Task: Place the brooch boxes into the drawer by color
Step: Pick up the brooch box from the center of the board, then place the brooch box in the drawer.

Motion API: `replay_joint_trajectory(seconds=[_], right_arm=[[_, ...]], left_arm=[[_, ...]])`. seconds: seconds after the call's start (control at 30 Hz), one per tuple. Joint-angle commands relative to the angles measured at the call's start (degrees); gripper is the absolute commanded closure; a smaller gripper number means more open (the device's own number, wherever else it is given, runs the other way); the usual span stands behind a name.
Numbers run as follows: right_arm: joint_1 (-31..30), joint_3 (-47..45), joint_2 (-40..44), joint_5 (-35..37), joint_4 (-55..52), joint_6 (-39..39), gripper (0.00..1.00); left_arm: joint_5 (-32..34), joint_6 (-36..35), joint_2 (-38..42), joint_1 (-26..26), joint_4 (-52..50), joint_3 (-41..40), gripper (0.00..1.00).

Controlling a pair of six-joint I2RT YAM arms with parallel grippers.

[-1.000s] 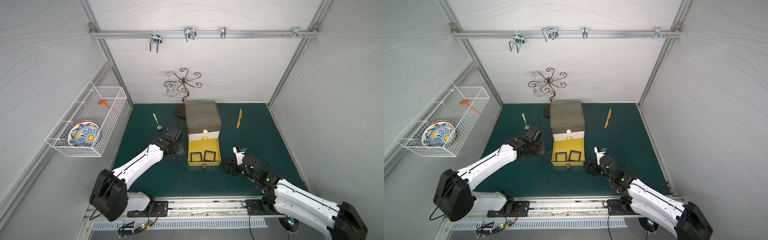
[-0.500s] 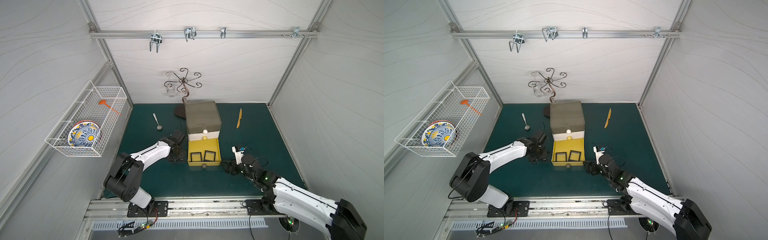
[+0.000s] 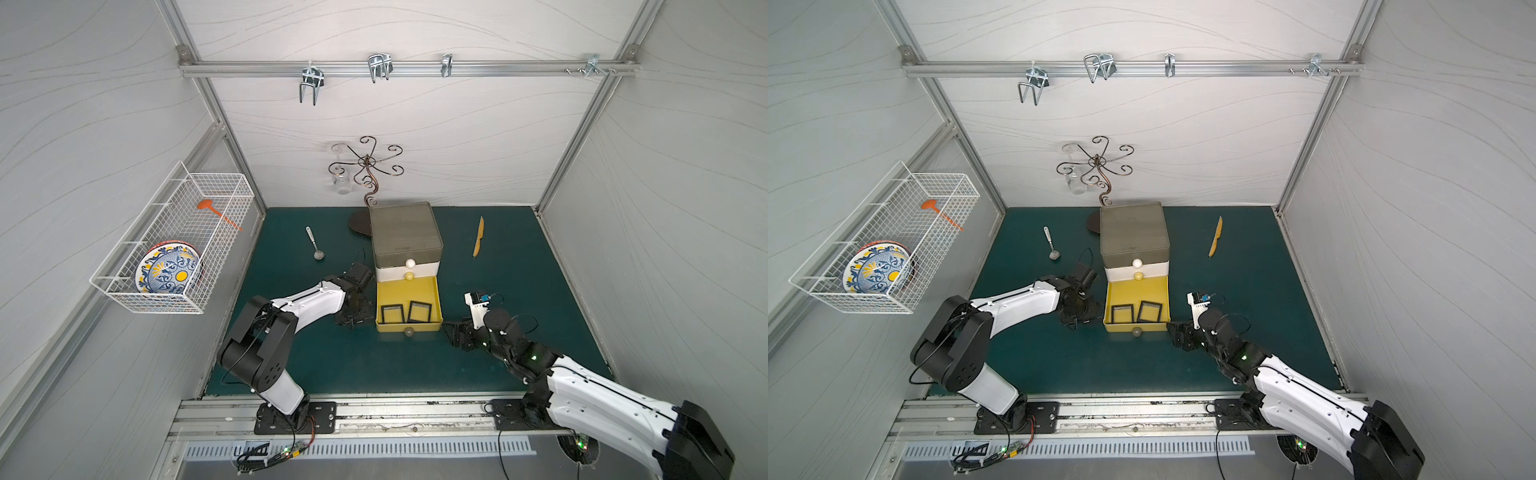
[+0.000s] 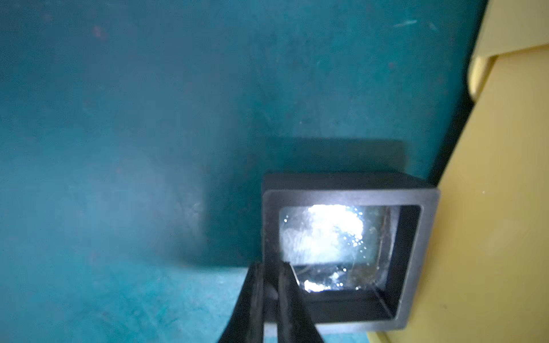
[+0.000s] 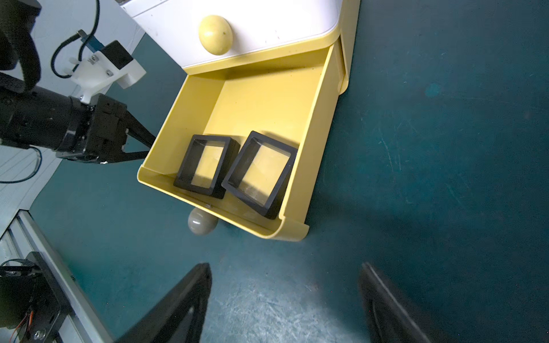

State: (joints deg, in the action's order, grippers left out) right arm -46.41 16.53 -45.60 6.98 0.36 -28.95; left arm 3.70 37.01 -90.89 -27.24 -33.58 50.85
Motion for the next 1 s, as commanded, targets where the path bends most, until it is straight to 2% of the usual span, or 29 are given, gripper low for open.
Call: replay_joint_trajectory(seconds=[0.0, 0.17, 0.3, 0.53, 0.6, 0.77, 0.83, 0.93, 0.97], right_arm=[[0.21, 0.7, 0.18, 0.83, -1.1, 0.43, 0.17], [0.23, 0.6, -0.38, 0.84, -0.53, 0.33, 0.17], [0.27, 0.65, -1.2, 0.79, 0.12, 0.1, 0.17], [0.21, 0.66, -1.69, 0.67, 0.78, -0.56, 0.17], [0.27, 0.6, -1.53, 0.71, 0.69, -0.65, 0.17], [0.26, 0.6, -0.94, 0.73, 0.0, -0.65, 0.17], [0.26, 0.52, -0.59, 0.84, -0.35, -0.67, 0.16], [0.24, 0.26, 0.08, 0.9, -0.55, -0.63, 0.16], [0.27, 0.17, 0.16, 0.86, -0.56, -0.6, 0.17]], left_arm=[[1.55, -0.52, 6.03, 0.26, -3.55, 2.67, 1.0], [0.76, -1.37, 14.75, -0.33, -7.42, 6.8, 1.0], [-1.87, -2.02, 16.87, -2.06, -8.1, 8.73, 1.0], [-0.5, 0.32, 12.48, -9.85, -4.06, 8.08, 1.0], [0.11, 1.56, 10.6, -11.6, -2.11, 7.74, 0.97], [-0.44, 2.54, 5.93, -13.1, 1.75, 7.15, 0.97], [-0.71, 2.19, 4.5, -13.27, 1.81, 7.64, 0.92], [-0.5, 1.8, 3.71, -13.7, 1.59, 8.03, 0.71], [-0.38, 1.82, 3.84, -13.7, 1.51, 8.04, 0.66]])
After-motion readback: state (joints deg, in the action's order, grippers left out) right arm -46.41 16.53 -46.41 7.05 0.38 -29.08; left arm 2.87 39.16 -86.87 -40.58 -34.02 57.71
